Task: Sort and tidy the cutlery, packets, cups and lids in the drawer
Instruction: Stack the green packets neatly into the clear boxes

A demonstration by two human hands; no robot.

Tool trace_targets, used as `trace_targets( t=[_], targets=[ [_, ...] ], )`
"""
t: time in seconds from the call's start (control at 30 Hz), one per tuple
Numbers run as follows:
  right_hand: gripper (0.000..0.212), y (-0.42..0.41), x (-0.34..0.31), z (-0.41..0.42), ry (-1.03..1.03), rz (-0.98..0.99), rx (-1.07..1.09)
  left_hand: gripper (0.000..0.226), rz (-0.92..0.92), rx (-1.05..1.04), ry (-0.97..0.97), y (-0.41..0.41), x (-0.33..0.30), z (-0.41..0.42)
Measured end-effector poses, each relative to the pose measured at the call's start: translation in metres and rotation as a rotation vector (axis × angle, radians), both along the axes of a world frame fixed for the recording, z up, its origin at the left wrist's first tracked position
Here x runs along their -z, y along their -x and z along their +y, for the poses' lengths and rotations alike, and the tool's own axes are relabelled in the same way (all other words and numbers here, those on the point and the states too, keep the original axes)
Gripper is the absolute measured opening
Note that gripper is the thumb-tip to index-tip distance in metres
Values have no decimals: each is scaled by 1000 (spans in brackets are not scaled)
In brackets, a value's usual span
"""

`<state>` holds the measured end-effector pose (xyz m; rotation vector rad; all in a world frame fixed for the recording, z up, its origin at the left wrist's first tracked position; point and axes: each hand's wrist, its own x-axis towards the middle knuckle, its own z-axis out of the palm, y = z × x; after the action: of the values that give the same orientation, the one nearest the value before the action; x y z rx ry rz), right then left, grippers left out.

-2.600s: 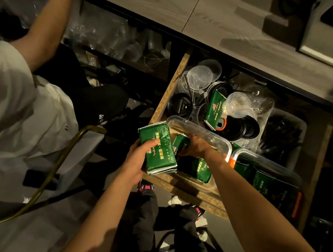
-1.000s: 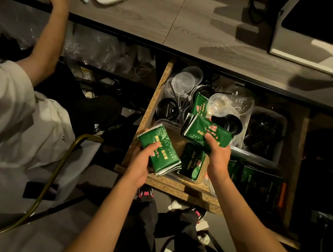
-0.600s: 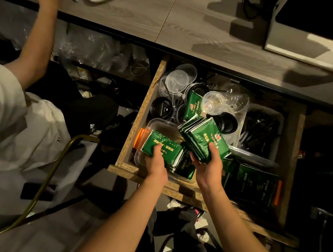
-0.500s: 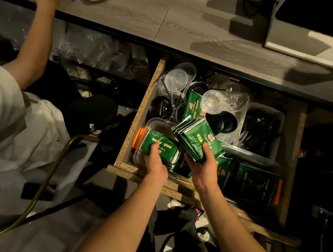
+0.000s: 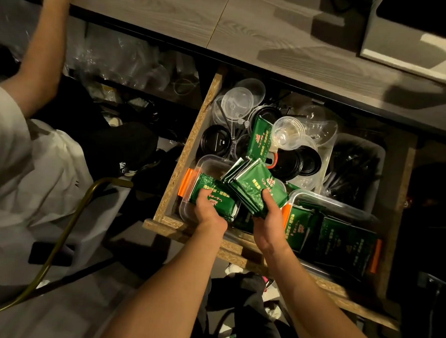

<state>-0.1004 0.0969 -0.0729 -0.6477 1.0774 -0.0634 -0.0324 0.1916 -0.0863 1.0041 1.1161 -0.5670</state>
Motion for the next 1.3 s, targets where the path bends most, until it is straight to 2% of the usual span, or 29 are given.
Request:
trace_targets(
  t=[0.07,0.17,0.2,0.27,0.33,0.4,0.5,0.6,0.67,0.73,0.8,0.9,1.13,1.3],
  targets=[
    [58,1,-1,5,17,-6,16,43,7,0,-7,1,5,1],
    [87,2,-9,16,157,-4,84,43,29,-5,-57,2,5,1],
    [88,3,-9,17,199,-11,108,37,40,-3,-60,1,2,0],
    [75,7,-13,15,209,-26,140,29,68,33,-67,-2,3,-1],
    [57,8,-20,15,134,-54,108,34,130,82,-88,-7,4,0],
    [51,12,-18,13,74,-87,79,41,187,128,-93,-11,15,3],
    [66,11,-19,13,53,-86,93,44,265,178,-96,-16,15,7],
    [74,10,-20,13,52,-77,174,43,233,235,-66,-15,-26,3],
    [70,11,-20,11,54,-78,202,38,170,296,-105,-11,-43,2],
    [50,11,-21,10,46,-71,231,14,1,462,-239,-5,-53,4],
    [33,10,-22,9,51,-54,262,17,-226,634,-367,-3,-52,8],
    [40,9,-23,6,90,-25,344,32,-488,913,-449,-6,-34,13],
    [53,23,-21,-7,127,14,452,46,-692,1524,-557,-33,10,11],
    [49,36,-20,-17,139,32,457,50,-703,1695,-687,-49,29,12]
  ],
)
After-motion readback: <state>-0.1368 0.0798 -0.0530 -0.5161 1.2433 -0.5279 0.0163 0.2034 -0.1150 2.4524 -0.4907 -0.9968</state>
